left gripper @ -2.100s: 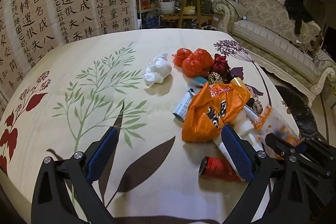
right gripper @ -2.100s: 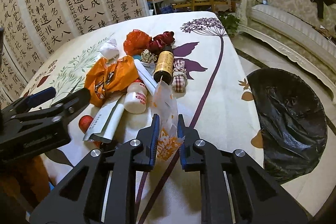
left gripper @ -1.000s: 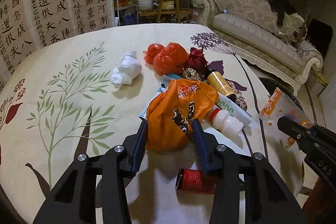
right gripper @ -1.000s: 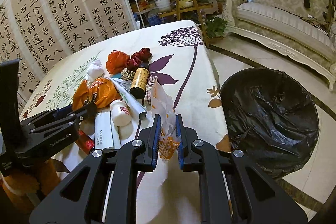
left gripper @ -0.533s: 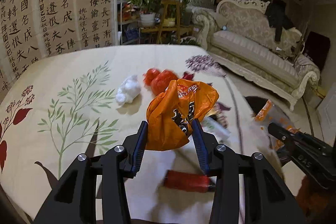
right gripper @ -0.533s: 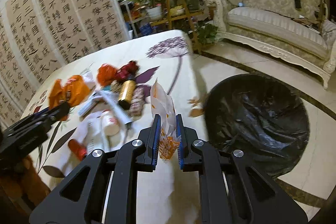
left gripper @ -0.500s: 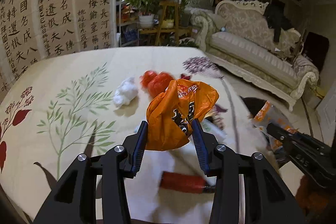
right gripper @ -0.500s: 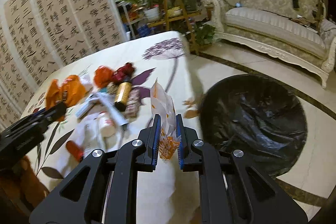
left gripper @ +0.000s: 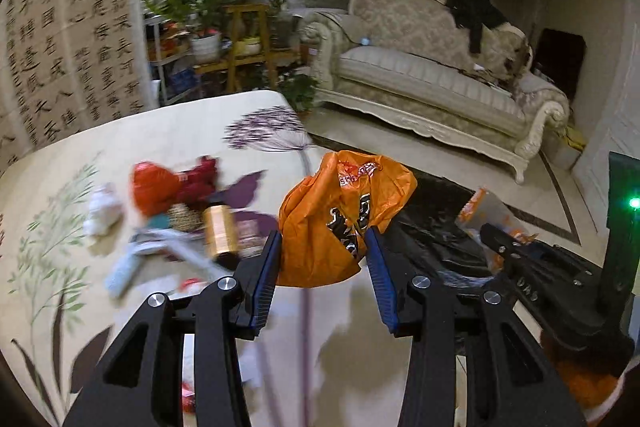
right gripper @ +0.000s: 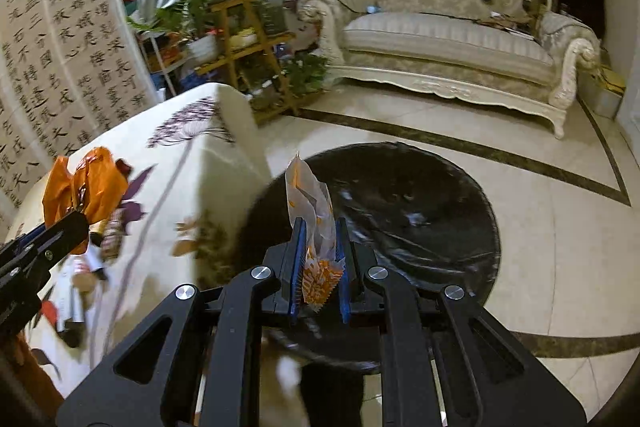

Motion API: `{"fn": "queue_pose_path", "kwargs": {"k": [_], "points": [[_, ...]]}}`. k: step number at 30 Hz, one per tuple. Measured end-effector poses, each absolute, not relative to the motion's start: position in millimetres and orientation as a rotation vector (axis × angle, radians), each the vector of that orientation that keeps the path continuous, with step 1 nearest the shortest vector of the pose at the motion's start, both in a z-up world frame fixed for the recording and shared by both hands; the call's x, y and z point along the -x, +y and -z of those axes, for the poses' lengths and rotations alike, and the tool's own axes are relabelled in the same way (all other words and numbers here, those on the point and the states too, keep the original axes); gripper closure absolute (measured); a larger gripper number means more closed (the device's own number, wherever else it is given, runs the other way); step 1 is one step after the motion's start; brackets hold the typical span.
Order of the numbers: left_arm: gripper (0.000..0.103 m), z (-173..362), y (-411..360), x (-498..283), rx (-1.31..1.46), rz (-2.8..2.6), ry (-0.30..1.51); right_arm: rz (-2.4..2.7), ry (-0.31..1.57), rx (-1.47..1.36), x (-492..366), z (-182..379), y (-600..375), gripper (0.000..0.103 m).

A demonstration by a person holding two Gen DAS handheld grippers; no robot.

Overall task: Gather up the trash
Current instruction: 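Carry the orange bag with the left gripper while the right gripper carries the wrapper into the black bin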

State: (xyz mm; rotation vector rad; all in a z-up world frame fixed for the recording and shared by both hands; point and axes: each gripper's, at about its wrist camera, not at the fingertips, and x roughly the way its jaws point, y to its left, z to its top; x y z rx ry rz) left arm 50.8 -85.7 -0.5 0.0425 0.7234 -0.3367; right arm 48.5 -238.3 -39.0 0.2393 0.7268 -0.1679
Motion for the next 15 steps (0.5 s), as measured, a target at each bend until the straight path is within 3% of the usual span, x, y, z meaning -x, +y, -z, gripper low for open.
{"fn": "queue_pose_path", "kwargs": {"k": [15], "points": [[0.060, 34.5, -159.4, -82.2, -0.170, 0.349, 0.800, 0.189, 0.768, -0.281, -69.8, 68.9, -274.0, 0.088]]}}
